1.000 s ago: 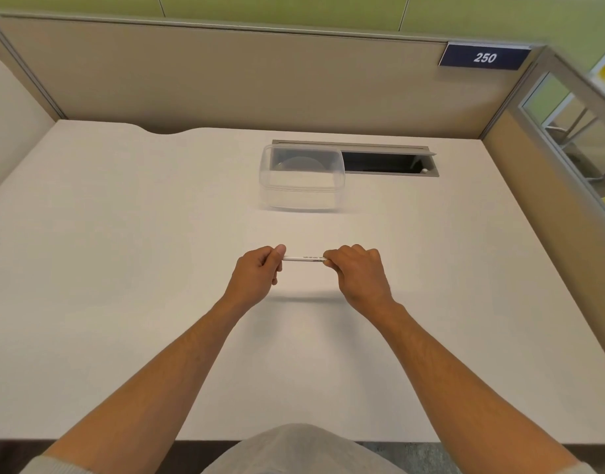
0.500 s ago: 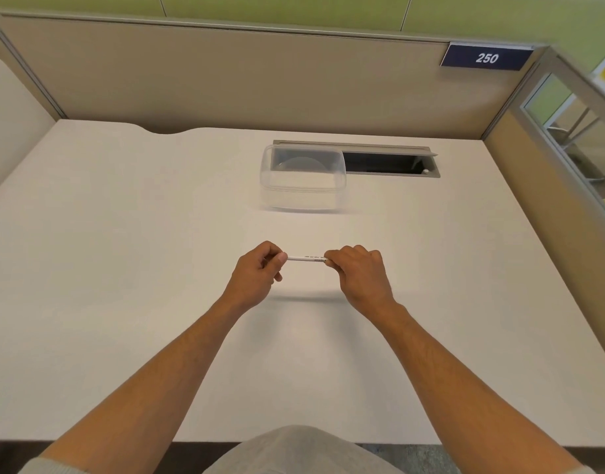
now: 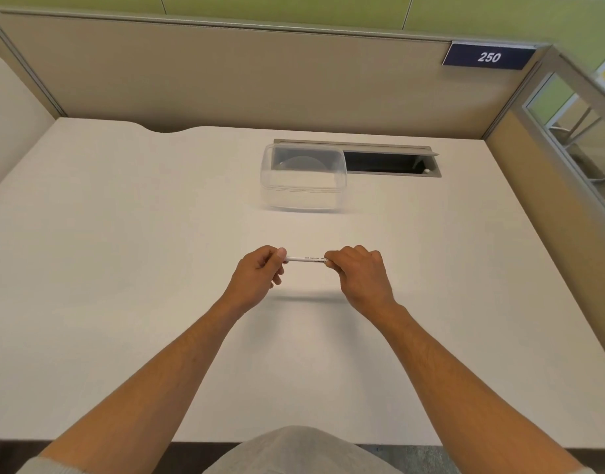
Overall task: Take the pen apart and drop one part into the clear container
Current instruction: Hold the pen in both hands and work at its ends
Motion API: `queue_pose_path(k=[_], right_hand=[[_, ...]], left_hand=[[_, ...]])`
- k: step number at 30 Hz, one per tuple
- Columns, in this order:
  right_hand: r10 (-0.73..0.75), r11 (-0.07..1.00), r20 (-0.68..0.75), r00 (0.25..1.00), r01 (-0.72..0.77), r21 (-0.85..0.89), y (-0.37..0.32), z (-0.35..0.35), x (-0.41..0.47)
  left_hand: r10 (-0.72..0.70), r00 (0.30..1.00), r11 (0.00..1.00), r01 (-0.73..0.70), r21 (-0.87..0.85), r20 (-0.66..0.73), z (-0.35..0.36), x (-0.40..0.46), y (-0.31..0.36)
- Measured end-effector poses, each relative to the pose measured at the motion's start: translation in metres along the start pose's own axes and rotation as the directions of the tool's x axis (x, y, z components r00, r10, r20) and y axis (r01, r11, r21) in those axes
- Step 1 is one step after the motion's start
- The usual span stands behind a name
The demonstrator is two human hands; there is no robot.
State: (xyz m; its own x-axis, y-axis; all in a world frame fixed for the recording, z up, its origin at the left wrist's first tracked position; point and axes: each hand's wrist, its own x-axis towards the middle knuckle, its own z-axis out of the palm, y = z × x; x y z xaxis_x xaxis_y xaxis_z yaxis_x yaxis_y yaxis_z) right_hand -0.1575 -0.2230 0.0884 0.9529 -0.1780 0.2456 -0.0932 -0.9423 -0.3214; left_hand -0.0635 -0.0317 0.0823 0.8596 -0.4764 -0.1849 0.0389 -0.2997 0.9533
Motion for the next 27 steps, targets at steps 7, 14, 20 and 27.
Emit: queue_pose_path(k=[7,14,20,27], right_hand=[[-0.004,1.0,0.003,1.0,0.004,0.008,0.0,-0.0001,-0.0006],[-0.006,1.0,-0.023,1.0,0.007,0.01,-0.0011,0.0007,-0.0009],[-0.006,1.0,-0.021,1.0,0.006,0.011,0.0024,0.0018,-0.0025],[0.01,1.0,-0.004,1.0,-0.01,0.025,0.0057,0.001,-0.0018]], left_hand=[[0.068,0.996,0.992,-0.062,0.106,-0.051,0.0009,0.0015,-0.0021],[0.087,0.988,0.977,-0.059,0.207,-0.13,0.006,0.0029,-0.0029],[0.001,0.996,0.994,0.009,0.112,-0.089,0.0065,0.0026,-0.0017],[0.077,0.996,0.994,-0.073,0.078,-0.045,0.0058,0.003,-0.006]])
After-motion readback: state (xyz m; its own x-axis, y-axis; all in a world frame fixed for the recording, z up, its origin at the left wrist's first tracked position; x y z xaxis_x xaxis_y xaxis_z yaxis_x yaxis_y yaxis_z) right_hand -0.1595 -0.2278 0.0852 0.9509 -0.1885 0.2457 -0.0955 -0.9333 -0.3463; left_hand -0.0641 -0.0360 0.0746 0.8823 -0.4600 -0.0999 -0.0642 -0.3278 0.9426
